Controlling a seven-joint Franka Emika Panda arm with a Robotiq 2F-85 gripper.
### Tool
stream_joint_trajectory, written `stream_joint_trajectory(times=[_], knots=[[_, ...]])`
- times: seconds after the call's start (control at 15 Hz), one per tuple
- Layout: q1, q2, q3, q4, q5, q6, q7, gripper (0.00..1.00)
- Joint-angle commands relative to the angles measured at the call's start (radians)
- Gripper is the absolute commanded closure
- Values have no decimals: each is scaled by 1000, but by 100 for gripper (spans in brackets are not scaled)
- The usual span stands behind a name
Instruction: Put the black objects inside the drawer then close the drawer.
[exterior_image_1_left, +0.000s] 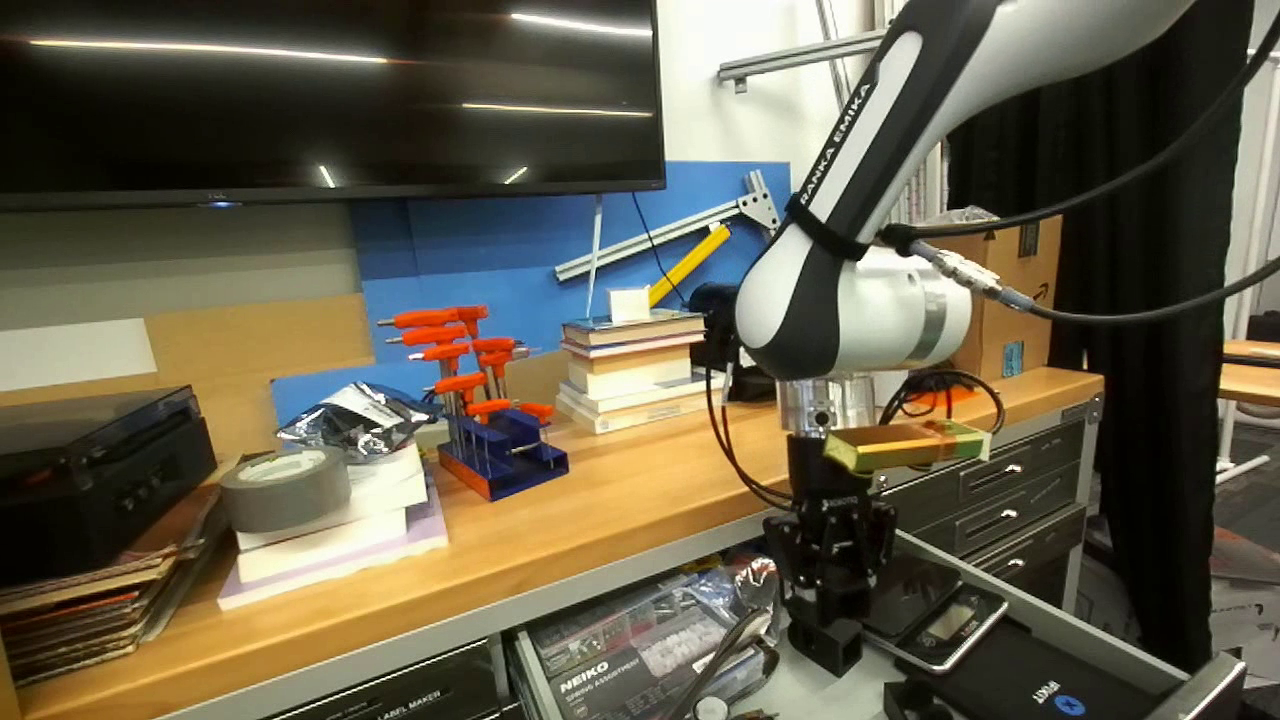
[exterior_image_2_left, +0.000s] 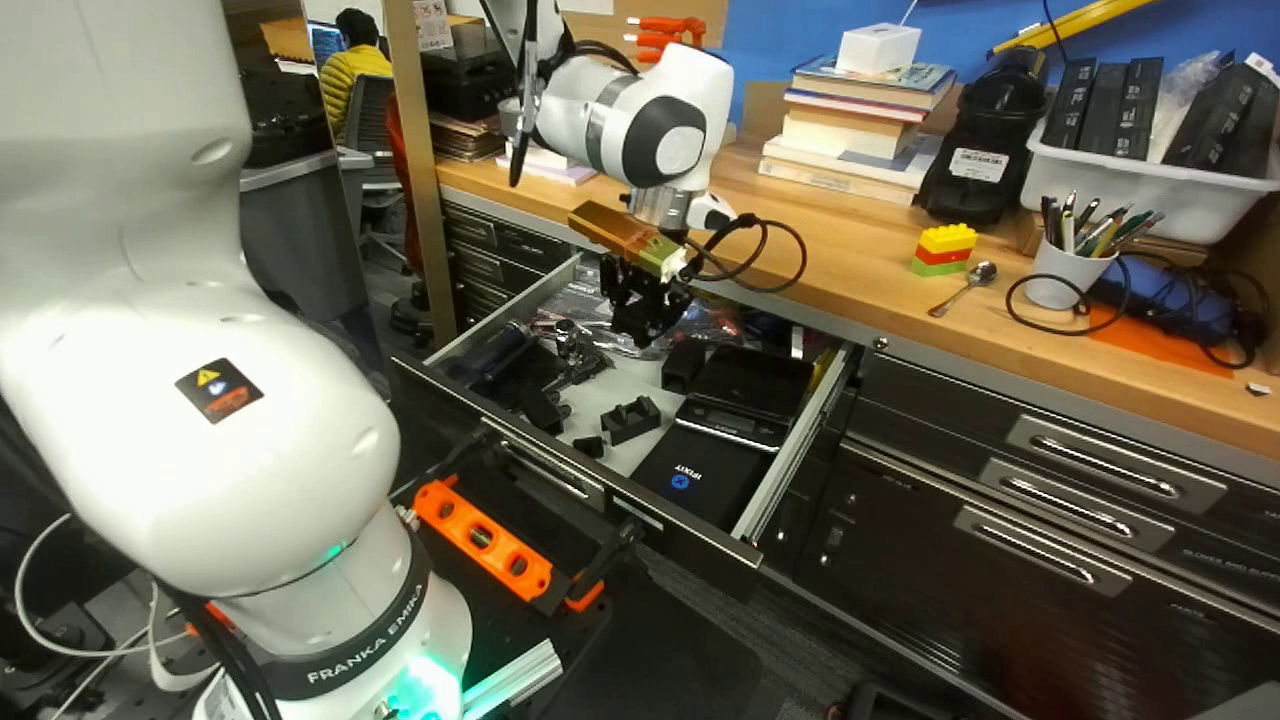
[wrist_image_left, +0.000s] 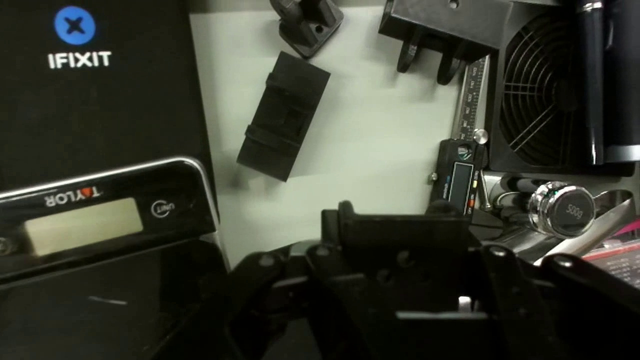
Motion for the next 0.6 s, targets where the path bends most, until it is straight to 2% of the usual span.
stream_joint_trajectory(times=[0.0, 0.53], knots=[[-17, 3, 22, -43, 97, 72, -70, 75], [-30, 70, 48, -50, 208, 178, -140, 75]])
